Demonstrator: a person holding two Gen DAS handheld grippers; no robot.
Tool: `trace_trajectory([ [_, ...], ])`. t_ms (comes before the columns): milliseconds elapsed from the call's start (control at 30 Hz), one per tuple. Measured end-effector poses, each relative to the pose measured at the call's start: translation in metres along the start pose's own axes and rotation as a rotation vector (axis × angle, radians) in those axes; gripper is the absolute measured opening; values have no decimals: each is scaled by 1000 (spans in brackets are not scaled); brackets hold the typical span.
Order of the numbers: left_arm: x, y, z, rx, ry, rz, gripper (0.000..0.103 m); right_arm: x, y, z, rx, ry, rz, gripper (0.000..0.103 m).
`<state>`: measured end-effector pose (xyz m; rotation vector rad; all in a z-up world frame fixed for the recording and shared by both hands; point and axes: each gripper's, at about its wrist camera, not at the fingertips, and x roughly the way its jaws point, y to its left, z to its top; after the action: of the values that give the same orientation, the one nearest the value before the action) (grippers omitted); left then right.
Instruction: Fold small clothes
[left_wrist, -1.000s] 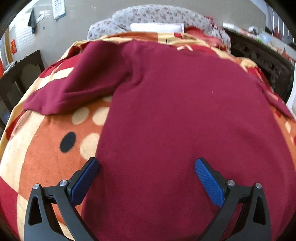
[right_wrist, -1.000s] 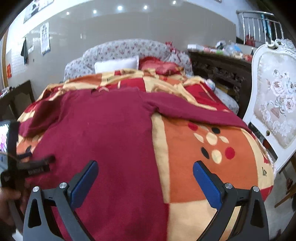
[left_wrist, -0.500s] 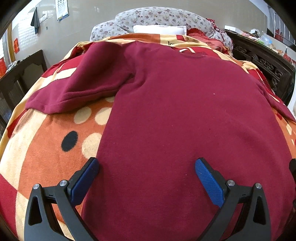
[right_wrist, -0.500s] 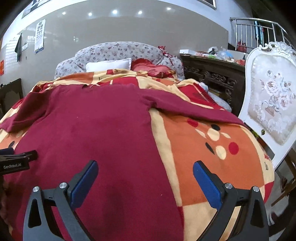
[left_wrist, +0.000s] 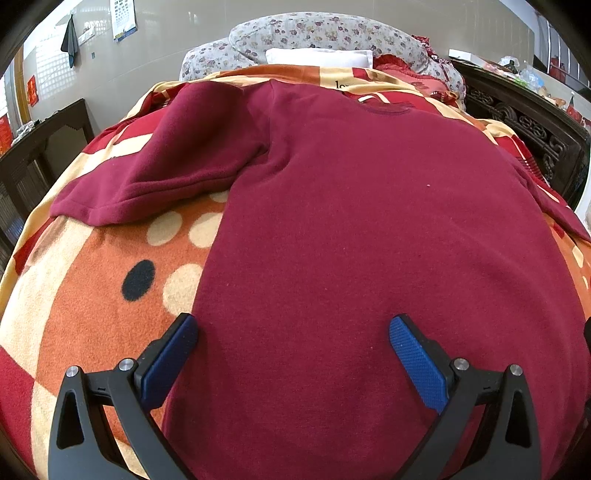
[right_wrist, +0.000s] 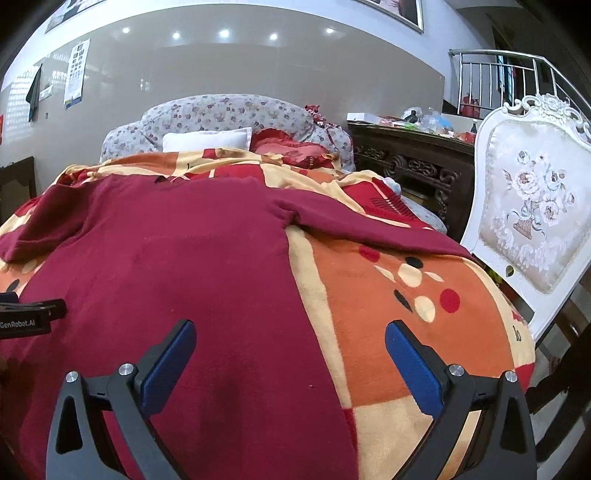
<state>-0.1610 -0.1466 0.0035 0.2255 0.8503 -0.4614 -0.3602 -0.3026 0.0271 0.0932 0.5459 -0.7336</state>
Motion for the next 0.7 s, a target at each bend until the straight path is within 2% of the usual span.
trace_trajectory([
  [267, 1, 0, 0, 4, 1, 6, 103, -2, -9, -3, 51, -8, 26, 103],
  [700, 1, 0, -1, 7, 2, 10, 103, -6, -9, -3, 52, -32, 31, 103],
])
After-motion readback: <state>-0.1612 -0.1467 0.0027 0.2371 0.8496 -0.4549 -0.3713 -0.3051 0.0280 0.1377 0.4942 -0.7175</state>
